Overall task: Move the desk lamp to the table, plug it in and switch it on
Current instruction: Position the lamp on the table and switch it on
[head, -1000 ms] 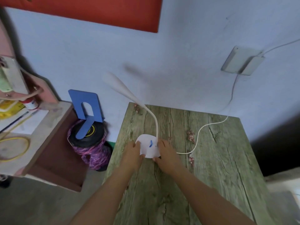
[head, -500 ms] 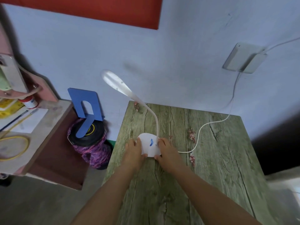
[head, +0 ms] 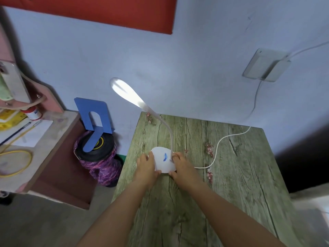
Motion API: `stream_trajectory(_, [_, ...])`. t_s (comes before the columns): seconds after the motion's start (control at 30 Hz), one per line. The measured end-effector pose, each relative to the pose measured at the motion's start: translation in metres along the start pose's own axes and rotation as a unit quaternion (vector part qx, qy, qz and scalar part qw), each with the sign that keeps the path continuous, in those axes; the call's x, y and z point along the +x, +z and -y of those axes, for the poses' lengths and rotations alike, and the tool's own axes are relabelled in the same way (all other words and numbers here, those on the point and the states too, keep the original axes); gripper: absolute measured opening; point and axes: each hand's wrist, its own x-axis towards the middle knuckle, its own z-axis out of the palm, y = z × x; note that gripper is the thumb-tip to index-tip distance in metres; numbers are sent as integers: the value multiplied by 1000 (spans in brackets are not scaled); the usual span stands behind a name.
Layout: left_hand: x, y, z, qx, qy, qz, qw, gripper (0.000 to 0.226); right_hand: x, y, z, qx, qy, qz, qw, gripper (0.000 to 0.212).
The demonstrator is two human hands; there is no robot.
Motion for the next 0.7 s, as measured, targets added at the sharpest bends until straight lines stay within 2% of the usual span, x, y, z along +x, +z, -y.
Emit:
stream_trajectory(0.23, [-1, -2, -2, 1, -5, 11, 1000, 77, 1, -1, -1, -4, -2, 2, 1000, 59])
stream_trajectory(0.43, [-1, -4, -3, 13, 2, 19, 1000, 66, 2, -1, -1, -4, 4, 7, 1000, 58])
stream_trajectory(0.7, [-3, -5, -5, -7, -10, 15, 1000, 84, 3, 0, -1, -9, 11, 12, 1000, 59])
